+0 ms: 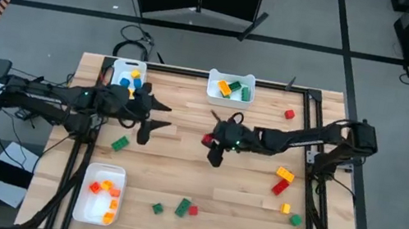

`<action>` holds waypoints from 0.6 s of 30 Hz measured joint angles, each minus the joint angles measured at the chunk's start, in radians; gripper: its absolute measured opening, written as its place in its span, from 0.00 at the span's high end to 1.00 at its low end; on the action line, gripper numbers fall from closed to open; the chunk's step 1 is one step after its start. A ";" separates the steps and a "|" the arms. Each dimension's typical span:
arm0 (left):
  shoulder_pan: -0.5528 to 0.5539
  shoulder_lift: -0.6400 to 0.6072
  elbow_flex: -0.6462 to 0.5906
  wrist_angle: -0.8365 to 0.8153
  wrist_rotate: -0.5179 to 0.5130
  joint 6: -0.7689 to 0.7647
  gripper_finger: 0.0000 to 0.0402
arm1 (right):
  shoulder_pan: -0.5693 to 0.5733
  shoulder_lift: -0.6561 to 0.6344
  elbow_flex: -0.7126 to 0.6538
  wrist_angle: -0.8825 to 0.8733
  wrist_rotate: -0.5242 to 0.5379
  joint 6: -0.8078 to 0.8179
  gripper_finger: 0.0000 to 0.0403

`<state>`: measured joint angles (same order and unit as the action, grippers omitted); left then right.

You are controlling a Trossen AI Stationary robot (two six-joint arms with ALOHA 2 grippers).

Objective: Sort blocks by size
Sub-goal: Put the red 4 stud game piece into the bottom white bin

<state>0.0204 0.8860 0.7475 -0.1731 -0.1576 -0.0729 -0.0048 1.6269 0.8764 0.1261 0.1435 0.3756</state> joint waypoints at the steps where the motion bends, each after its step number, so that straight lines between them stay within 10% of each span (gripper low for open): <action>1: 0.007 0.000 0.000 0.011 0.000 0.051 0.43 | -0.003 -0.011 0.016 0.001 -0.007 0.000 0.62; 18: -0.087 0.199 0.050 0.152 -0.027 0.534 0.43 | -0.088 -0.004 0.447 -0.382 -0.489 -0.090 0.61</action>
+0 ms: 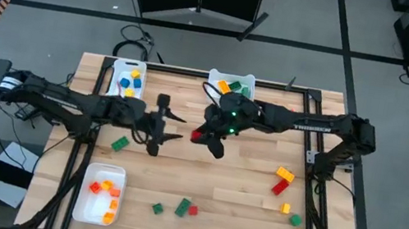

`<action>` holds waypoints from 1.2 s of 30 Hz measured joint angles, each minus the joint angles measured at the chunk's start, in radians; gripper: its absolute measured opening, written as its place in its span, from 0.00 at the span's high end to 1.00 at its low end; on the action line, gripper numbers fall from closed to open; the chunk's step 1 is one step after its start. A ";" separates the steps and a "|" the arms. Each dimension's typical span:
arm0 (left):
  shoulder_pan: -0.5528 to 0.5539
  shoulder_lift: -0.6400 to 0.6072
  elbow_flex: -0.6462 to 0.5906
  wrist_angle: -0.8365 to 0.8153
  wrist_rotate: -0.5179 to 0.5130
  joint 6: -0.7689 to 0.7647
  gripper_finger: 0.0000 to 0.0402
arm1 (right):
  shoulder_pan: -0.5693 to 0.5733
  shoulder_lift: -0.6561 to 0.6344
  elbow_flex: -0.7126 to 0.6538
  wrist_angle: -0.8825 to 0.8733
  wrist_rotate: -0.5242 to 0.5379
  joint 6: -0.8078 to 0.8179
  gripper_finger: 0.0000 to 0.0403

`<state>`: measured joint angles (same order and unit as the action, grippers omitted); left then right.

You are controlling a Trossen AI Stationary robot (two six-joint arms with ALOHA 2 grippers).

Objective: Sort blocks by size
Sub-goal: Put the red 4 stud game piece into the bottom white bin

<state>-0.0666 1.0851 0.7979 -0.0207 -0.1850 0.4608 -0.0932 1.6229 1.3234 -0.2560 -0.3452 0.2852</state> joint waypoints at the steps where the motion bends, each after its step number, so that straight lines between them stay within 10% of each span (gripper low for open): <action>1: -0.010 0.021 0.011 -0.010 -0.024 0.030 0.43 | -0.005 0.013 0.021 -0.008 -0.035 -0.001 0.61; 10: -0.070 0.127 0.093 -0.006 -0.172 0.267 0.43 | -0.059 0.062 0.093 -0.064 -0.142 0.001 0.61; 36: -0.024 0.140 0.093 0.100 -0.046 0.400 0.44 | -0.080 0.062 0.094 0.053 -0.173 0.116 0.61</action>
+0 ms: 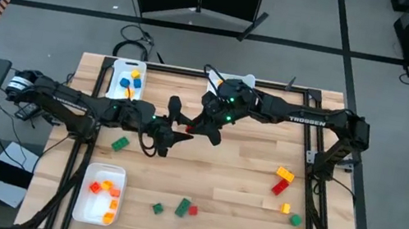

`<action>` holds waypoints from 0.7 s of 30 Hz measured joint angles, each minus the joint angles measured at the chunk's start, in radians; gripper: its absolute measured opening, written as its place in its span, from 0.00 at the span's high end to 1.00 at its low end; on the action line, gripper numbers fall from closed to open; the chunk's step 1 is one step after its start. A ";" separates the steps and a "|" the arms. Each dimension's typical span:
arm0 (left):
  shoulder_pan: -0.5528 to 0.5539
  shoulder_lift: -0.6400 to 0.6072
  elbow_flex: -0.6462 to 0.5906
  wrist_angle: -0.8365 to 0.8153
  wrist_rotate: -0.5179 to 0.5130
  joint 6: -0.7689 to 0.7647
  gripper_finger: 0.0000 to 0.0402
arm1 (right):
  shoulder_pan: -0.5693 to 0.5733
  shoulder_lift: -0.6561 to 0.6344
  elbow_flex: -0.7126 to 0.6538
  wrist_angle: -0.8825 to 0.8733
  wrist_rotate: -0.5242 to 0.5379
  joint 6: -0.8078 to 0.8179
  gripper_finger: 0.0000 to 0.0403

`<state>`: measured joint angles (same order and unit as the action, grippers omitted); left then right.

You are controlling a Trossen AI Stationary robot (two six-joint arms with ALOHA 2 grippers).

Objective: Sort blocks by size
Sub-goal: Put the red 4 stud game piece into the bottom white bin

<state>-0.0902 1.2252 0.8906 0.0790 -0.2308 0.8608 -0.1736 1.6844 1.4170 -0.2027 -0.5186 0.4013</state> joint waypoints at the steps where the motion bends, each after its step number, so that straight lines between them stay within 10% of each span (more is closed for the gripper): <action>1: 0.000 0.001 0.000 -0.001 0.000 0.000 0.46 | 0.001 0.000 0.000 0.000 0.000 0.000 0.61; 11: -0.001 0.026 -0.001 0.032 -0.002 -0.003 0.76 | 0.003 0.000 -0.001 -0.019 -0.015 0.010 0.61; 21: -0.001 0.026 -0.001 0.032 -0.049 -0.041 0.76 | 0.003 -0.001 -0.001 -0.013 0.046 0.018 0.50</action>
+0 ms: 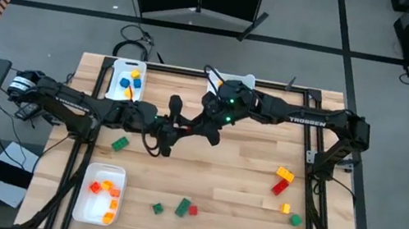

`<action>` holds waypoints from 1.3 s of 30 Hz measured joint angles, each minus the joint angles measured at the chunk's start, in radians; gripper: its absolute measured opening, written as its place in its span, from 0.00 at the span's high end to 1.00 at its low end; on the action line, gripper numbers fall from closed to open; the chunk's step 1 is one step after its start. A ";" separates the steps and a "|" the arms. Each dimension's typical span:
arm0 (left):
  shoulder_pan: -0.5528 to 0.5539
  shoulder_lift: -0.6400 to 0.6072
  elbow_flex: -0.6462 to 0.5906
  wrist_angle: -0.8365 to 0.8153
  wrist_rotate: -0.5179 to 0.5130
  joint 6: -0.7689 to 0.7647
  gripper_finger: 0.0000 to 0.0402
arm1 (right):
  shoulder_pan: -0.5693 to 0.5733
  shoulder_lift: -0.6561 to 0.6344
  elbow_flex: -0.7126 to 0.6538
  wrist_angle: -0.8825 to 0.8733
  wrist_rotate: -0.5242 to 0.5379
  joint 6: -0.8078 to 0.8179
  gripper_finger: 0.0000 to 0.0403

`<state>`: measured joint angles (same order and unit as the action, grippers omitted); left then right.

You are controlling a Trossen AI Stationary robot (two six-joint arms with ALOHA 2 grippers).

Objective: Sort blocks by size
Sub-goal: Put the red 4 stud game piece into the bottom white bin

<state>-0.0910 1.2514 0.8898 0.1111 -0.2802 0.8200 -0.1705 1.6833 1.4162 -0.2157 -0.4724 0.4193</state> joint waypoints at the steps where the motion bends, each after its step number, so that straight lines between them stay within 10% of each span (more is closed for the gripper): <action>1: 0.000 0.000 0.000 -0.002 -0.013 -0.011 0.76 | -0.002 0.000 0.000 0.002 0.007 0.001 0.49; 27: -0.036 -0.002 0.000 -0.197 -0.212 -0.353 0.75 | -0.093 -0.003 0.000 -0.233 -0.069 -0.153 0.12; 33: -0.100 -0.032 0.014 -0.418 -0.301 -0.749 0.75 | -0.108 -0.003 0.000 -0.455 -0.072 -0.213 0.12; 39: -0.160 -0.074 0.134 -0.876 -0.256 -1.490 0.75 | -0.098 -0.003 0.000 -0.545 -0.053 -0.216 0.13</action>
<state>-0.2506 1.1770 1.0237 -0.7653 -0.5358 -0.6701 -0.2682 1.6802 1.4162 -0.7610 -0.5253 0.2031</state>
